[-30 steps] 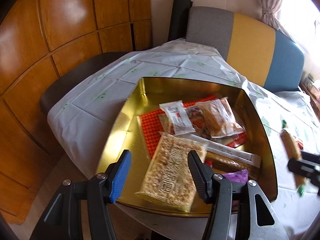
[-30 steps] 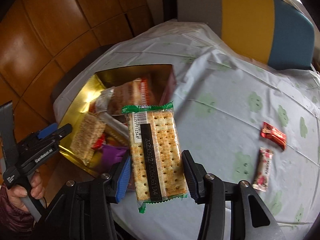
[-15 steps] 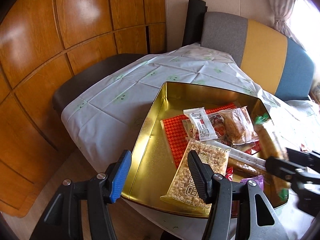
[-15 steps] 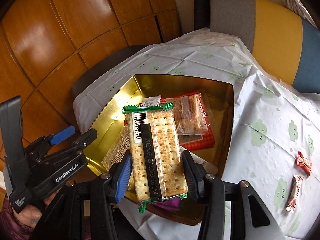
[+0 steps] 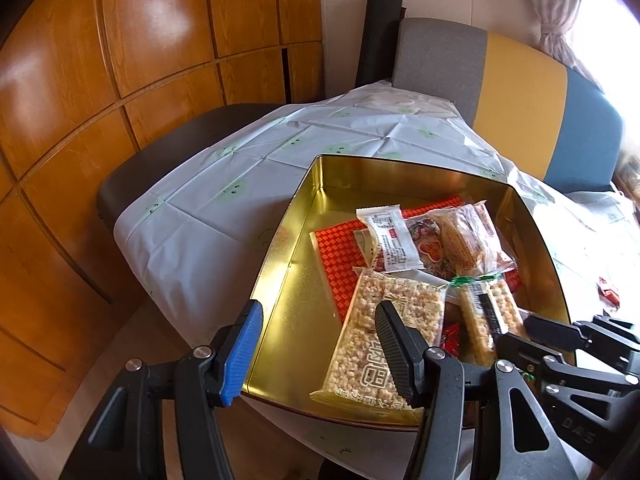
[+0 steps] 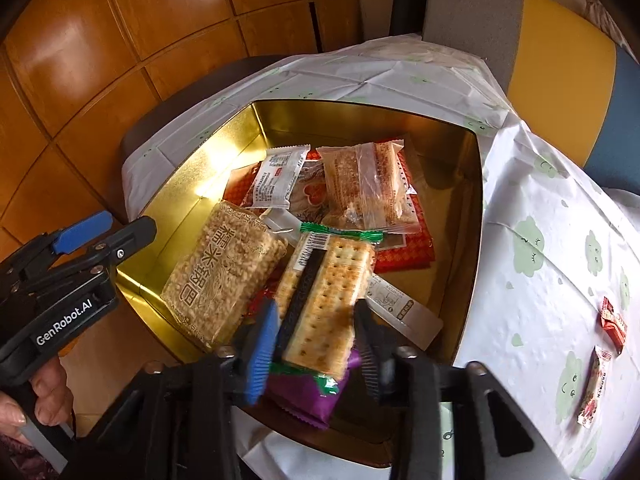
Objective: Organize snacks
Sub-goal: 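Carry the cracker pack into the gold tray and open the right tool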
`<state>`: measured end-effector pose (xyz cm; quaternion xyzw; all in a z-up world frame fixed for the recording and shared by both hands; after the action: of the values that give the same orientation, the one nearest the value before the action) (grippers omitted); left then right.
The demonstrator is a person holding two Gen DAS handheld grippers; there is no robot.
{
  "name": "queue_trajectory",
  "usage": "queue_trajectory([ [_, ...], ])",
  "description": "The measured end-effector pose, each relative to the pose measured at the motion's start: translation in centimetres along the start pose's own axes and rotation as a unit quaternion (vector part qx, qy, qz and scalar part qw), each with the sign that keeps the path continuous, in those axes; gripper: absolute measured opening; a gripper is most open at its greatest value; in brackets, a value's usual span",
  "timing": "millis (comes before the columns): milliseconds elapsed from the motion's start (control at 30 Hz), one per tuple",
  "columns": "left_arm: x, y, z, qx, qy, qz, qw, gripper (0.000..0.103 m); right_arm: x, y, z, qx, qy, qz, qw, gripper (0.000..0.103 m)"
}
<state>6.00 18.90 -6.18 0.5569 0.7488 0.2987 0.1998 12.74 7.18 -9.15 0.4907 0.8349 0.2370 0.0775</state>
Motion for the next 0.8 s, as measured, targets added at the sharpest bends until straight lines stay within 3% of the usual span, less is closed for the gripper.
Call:
queue_trajectory([
  [800,-1.5,0.1,-1.5,-0.021,-0.007,0.026,0.9994,0.059,0.5,0.0,-1.9,-0.037,-0.022,-0.012,0.999,0.034],
])
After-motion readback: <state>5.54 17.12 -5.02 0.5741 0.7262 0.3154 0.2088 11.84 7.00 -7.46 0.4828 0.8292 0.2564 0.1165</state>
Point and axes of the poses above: each gripper's, at about its wrist camera, not at the fingertips, and z roughly the way its jaws point, x to its left, y to its top, the point moved 6 cm from there along z, roughly the way its jaws point
